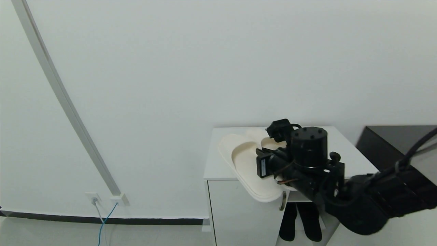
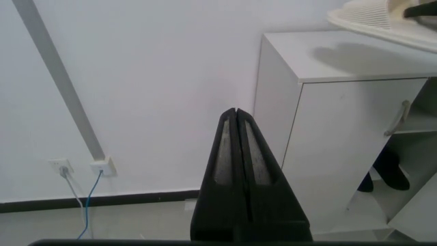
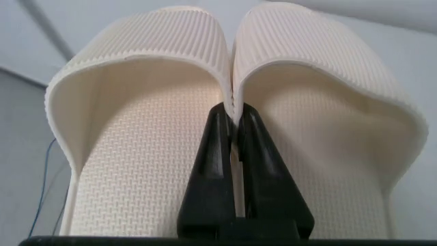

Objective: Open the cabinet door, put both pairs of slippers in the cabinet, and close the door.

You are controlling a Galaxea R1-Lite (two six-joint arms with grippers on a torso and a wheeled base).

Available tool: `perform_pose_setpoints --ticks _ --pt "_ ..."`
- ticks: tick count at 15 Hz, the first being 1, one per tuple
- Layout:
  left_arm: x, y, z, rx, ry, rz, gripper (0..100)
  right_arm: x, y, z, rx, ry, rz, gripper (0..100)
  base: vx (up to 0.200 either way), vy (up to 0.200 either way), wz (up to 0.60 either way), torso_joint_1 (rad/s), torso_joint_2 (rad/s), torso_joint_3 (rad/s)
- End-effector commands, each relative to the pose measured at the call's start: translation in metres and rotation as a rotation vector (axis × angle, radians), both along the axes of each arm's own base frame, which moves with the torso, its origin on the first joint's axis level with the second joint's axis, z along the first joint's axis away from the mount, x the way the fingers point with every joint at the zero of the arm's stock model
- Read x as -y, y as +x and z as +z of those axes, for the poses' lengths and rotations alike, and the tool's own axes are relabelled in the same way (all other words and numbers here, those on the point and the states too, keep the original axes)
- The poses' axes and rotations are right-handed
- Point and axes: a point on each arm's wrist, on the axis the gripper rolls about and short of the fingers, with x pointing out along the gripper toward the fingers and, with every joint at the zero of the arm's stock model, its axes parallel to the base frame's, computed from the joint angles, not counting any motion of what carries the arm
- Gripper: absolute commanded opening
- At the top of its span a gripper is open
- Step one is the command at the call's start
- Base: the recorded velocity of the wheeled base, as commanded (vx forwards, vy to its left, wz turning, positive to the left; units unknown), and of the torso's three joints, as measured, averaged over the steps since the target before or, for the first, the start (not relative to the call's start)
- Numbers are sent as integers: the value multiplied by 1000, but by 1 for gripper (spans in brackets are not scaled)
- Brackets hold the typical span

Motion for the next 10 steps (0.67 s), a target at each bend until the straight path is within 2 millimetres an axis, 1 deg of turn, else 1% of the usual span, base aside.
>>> perform_pose_setpoints --ticks 1,2,6,8,10 --pt "0 0 0 0 0 0 0 26 -45 10 84 4 128 0 0 0 0 0 0 0" --pt "0 0 0 0 0 0 0 35 -56 5 110 -3 188 0 0 0 0 0 0 0" --pt "0 0 0 0 0 -1 0 53 -77 -6 148 17 317 0 0 0 0 0 0 0" --pt "0 0 0 0 0 0 0 57 -82 -11 139 20 373 0 0 0 0 0 0 0" --pt "0 0 0 0 0 0 0 58 -81 -12 135 17 371 0 0 0 0 0 0 0"
